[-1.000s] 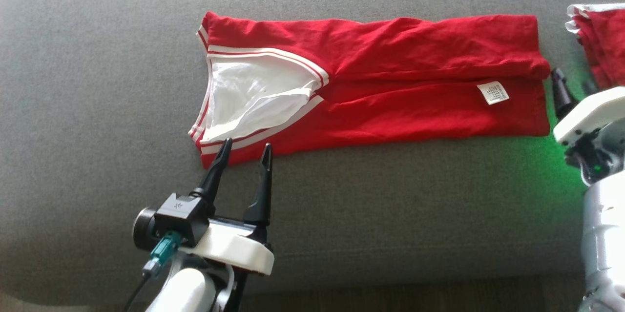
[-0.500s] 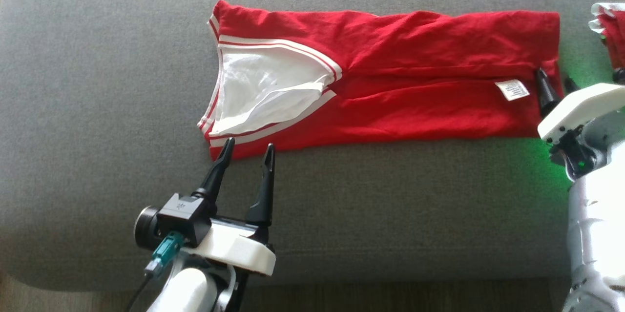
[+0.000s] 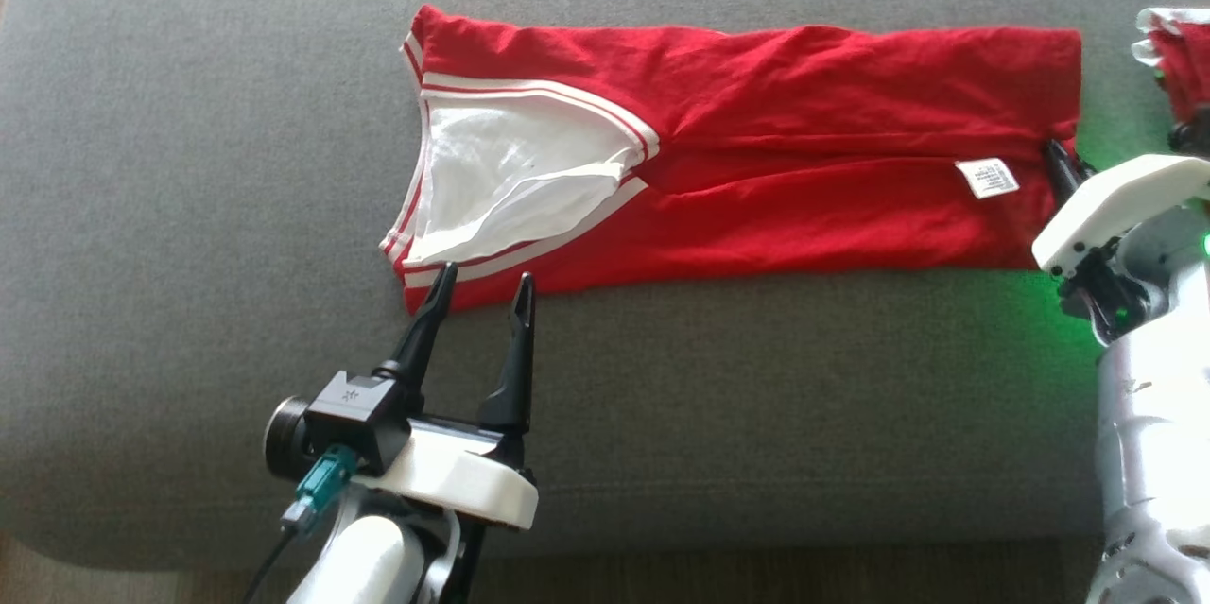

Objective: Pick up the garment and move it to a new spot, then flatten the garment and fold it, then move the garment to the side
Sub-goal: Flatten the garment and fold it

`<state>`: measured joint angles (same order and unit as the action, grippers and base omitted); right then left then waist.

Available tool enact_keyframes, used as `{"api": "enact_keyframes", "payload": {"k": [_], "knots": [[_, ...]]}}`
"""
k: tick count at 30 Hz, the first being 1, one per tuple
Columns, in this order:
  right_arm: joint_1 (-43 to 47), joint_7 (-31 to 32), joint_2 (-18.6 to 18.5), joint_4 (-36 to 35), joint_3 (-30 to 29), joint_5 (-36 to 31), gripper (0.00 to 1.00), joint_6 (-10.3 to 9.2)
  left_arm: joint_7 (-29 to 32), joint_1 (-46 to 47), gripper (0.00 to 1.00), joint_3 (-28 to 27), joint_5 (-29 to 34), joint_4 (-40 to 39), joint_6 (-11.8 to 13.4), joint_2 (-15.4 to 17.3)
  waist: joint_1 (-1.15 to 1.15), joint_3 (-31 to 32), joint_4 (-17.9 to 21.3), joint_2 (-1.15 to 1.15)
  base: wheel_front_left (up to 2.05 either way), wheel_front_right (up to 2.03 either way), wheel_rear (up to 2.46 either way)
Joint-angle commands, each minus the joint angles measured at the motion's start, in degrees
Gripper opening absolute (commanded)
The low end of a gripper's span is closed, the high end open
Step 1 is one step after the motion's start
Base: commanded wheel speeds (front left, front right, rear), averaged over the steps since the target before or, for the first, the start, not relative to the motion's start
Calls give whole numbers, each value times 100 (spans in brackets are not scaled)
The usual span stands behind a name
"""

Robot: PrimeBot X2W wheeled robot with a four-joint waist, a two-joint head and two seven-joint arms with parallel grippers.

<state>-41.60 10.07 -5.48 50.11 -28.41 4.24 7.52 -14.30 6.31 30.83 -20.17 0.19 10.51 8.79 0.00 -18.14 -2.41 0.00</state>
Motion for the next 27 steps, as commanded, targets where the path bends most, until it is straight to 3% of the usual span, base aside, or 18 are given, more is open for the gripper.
{"api": "enact_keyframes", "payload": {"k": [1,11,19,27], "knots": [[64,-7,-77,-148,86,-61,0,-3,-70,119,100,-192,44,-162,-39,-10,0,25,24,0,0,0,0],[24,218,-500,-730,211,144,0,-3,-70,41,100,-256,45,-165,-28,45,0,160,180,0,0,0,0],[121,551,-82,-1710,1040,625,0,-3,-70,-13,100,-236,12,-145,-23,72,0,334,361,0,0,0,0],[295,936,153,-2654,1723,928,0,-3,-70,-39,100,-194,-12,-111,-27,59,0,427,249,0,0,0,0]]}}
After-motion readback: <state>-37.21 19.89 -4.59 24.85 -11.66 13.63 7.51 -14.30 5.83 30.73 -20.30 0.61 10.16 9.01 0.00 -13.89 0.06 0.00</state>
